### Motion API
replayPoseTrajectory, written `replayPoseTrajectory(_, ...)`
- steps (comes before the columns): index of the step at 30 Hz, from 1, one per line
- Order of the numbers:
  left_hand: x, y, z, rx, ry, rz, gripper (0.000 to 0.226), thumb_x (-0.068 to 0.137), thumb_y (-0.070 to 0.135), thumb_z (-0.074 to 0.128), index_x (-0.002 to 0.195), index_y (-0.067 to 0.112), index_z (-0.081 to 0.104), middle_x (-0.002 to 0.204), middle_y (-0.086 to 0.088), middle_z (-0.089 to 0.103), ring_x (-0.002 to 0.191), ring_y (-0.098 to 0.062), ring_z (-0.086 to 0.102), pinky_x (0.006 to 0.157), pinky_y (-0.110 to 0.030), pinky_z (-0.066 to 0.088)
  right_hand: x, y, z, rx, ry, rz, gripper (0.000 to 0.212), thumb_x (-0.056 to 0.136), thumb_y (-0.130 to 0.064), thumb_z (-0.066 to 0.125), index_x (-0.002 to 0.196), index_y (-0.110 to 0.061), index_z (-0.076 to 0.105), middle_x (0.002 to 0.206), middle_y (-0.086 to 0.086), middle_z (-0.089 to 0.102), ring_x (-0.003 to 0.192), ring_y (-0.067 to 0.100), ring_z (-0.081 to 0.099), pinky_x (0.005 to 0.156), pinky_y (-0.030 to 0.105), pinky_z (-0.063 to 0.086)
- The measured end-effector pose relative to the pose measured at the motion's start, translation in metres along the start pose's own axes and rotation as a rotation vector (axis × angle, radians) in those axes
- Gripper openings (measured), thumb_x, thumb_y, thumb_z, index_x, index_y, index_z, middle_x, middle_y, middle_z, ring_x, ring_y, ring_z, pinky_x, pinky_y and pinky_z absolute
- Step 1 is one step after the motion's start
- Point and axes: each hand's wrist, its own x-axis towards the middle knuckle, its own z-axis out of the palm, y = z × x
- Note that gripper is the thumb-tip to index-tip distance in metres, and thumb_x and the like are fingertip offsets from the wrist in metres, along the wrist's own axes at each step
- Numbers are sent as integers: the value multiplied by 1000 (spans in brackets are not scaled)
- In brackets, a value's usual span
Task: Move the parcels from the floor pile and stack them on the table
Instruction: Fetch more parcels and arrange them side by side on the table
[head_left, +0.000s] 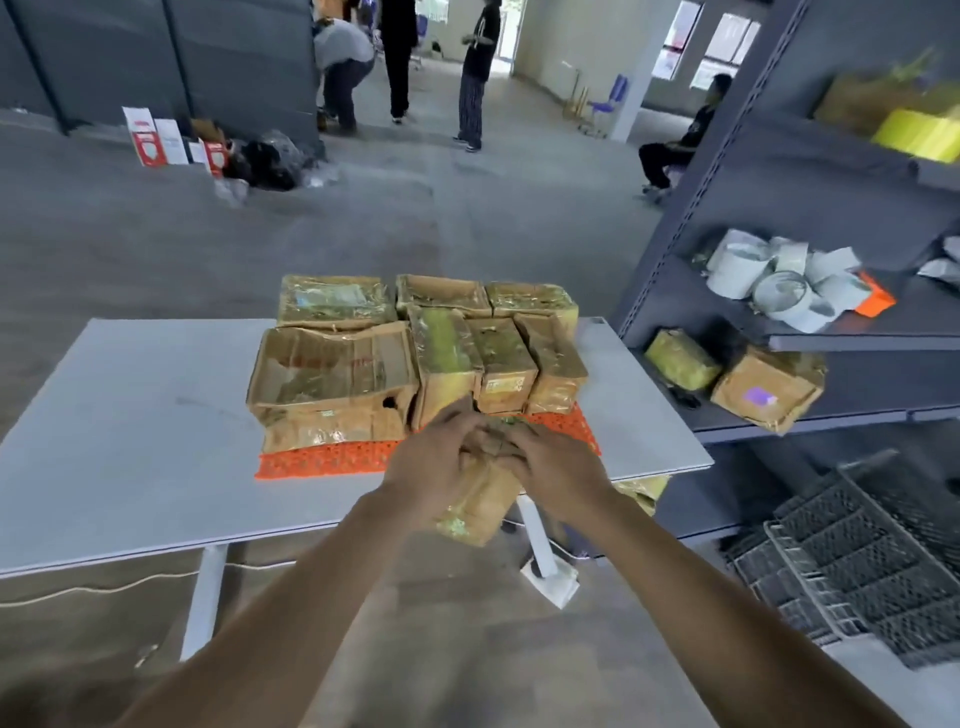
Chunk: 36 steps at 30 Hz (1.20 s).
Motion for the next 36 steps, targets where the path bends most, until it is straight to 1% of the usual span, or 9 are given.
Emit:
replayPoseTrajectory(3,28,-11,15,-86,37,-20,57,90,14,58,142,21,37,149,-2,30,116,-29,56,89,-38,49,17,17,5,20,19,141,38,100,-43,42,127,-17,49,118,5,62,107,30,60,78,35,44)
replayPoseTrajectory(7,49,-27,38,-59,69,-168,62,95,31,54,147,11,26,145,-12,32,131,-31,40,102,-44,43,31,55,8,148,-24,391,37,101,-42,38,122,-12,47,113,12,65,105,35,60,80,39,43)
replayPoseTrajectory(10,67,-29,50,-153,-61,-379,64,99,35,45,149,5,20,148,-19,33,133,-34,39,107,-44,38,43,88,15,221,-27,537,40,101,-41,38,119,-8,50,111,16,65,104,37,59,80,39,42)
replayPoseTrajectory(14,93,-15,65,-422,-240,-502,49,100,33,43,144,11,38,143,-11,46,119,-27,52,98,-38,45,64,124,26,359,-44,630,41,100,-43,38,112,-6,52,106,16,65,96,36,63,78,37,48)
replayPoseTrajectory(18,117,6,79,-572,-214,-603,51,99,26,44,148,16,32,136,-5,47,92,-16,58,86,-36,50,92,155,46,534,-90,607,37,97,-42,42,107,-9,54,97,16,67,86,37,67,78,50,56)
replayPoseTrajectory(23,141,8,102,-621,-41,-754,45,93,16,56,137,14,44,87,6,52,73,-13,54,77,-37,51,112,180,54,520,-194,412,33,103,-31,37,114,-6,56,103,19,66,94,35,63,80,37,50)
replayPoseTrajectory(28,157,24,122,-619,-21,-881,11,92,24,59,94,17,50,84,-10,58,66,-22,58,73,-38,53,115,219,50,596,-329,312,22,100,-33,38,94,-17,52,88,13,65,79,30,68,75,44,56)
replayPoseTrajectory(32,173,44,138,-577,-120,-911,32,91,30,60,110,7,50,88,-15,62,62,-21,65,71,-37,57,112,254,41,621,-359,338,25,99,-31,40,76,-22,46,76,3,60,62,15,66,51,24,48)
replayPoseTrajectory(36,187,69,151,-602,-194,-896,34,89,22,63,108,3,42,82,-15,63,60,-23,68,70,-39,59,111,287,33,638,-378,372,25,99,-33,39,82,-19,51,82,7,63,78,24,70,58,29,46)
